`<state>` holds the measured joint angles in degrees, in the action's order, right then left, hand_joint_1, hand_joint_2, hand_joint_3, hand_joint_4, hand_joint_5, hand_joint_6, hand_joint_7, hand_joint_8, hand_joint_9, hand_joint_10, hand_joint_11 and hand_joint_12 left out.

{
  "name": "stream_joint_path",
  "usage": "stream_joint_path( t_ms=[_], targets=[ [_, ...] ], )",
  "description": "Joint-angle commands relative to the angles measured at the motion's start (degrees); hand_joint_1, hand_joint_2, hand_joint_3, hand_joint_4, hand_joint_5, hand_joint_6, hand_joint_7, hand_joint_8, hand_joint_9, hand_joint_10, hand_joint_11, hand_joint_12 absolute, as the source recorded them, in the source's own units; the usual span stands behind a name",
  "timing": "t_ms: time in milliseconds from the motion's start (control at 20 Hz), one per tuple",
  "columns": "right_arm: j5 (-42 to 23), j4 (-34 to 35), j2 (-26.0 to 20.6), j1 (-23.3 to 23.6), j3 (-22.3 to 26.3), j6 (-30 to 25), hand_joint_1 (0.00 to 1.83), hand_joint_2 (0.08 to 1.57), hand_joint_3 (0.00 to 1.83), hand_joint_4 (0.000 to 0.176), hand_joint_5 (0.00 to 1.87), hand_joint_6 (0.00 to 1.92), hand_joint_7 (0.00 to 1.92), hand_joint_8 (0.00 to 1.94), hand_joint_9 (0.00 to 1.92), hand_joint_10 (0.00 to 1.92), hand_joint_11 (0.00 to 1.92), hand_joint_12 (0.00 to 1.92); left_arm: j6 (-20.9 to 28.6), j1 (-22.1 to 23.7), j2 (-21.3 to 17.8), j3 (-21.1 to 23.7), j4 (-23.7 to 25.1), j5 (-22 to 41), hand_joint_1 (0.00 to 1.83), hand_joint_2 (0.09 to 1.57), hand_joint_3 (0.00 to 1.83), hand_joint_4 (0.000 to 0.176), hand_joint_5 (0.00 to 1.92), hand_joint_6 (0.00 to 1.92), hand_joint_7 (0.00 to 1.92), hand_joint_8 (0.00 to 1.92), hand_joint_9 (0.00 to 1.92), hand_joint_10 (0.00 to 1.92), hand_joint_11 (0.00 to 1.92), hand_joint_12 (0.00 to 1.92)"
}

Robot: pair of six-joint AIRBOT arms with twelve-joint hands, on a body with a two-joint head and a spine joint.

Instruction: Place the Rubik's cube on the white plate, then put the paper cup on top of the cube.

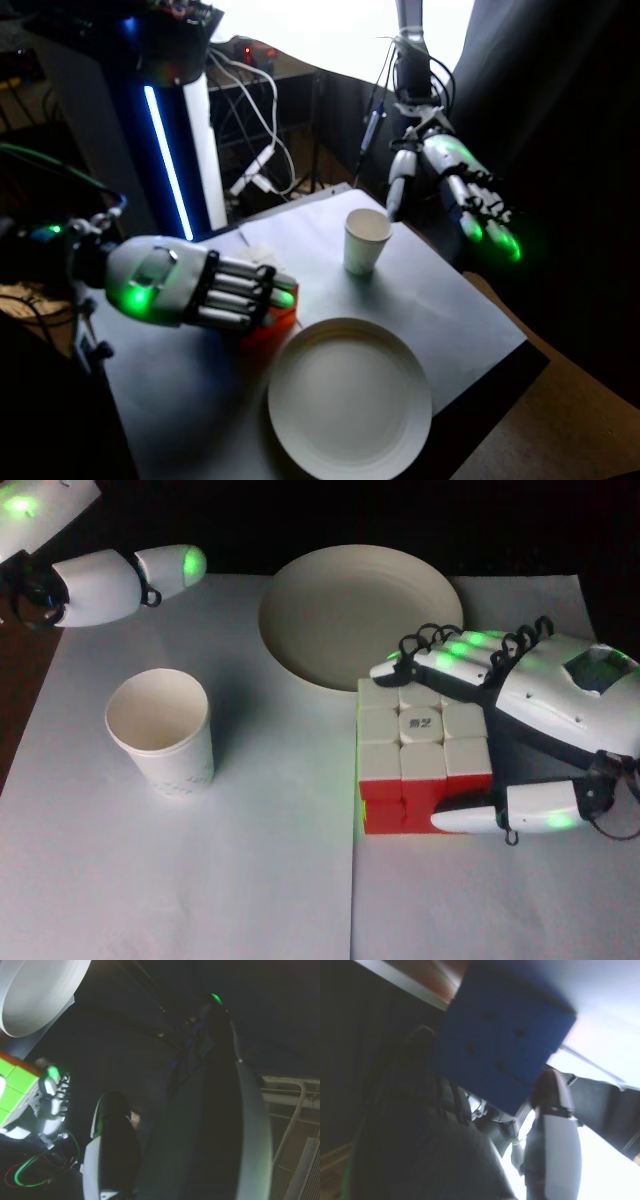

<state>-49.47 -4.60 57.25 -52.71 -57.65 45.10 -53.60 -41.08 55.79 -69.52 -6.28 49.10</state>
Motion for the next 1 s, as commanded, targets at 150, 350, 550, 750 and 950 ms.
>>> stream_joint_path(
  t_ms=[150,350,550,750,950],
  targets=[
    [-12.6,0.3,-2.0,0.4,1.2,0.2,1.11,1.39,0.04,0.000,0.39,1.64,0.62,1.89,0.83,1.92,0.88,1.92,0.0,0.0,0.0,-0.3,-0.9,7.4,0.32,1.29,0.00,0.127,0.04,0.00,0.00,0.00,0.00,0.00,0.00,0.16],
    [-16.4,1.1,-3.8,1.4,1.2,0.2,1.09,1.39,0.02,0.000,0.38,1.69,0.64,1.79,0.73,1.92,0.80,1.92,0.0,0.0,0.0,-0.3,-1.1,7.6,0.27,1.30,0.00,0.099,0.02,0.00,0.00,0.00,0.00,0.00,0.00,0.17],
    [-16.3,2.3,-3.1,4.9,-1.9,0.2,1.09,1.40,0.00,0.000,0.41,1.63,0.61,1.85,0.57,1.92,0.61,1.92,0.0,-0.1,0.1,-0.3,-1.2,7.6,0.28,1.30,0.00,0.100,0.03,0.00,0.00,0.00,0.00,0.00,0.00,0.16],
    [-13.8,3.6,0.7,11.0,-6.5,1.3,1.01,1.43,0.01,0.000,0.38,1.75,0.52,1.85,0.40,1.92,0.57,1.92,0.1,-0.2,0.2,-0.3,-1.6,8.0,0.30,1.27,0.00,0.147,0.03,0.00,0.00,0.00,0.00,0.00,0.00,0.08],
    [-5.4,4.6,6.6,17.4,-12.9,3.3,1.08,1.38,0.00,0.000,0.44,1.62,0.63,1.76,0.68,1.92,0.89,1.92,0.1,-0.4,0.2,-0.3,-1.7,8.4,0.29,1.28,0.00,0.122,0.01,0.00,0.00,0.00,0.00,0.00,0.00,0.22]
  ],
)
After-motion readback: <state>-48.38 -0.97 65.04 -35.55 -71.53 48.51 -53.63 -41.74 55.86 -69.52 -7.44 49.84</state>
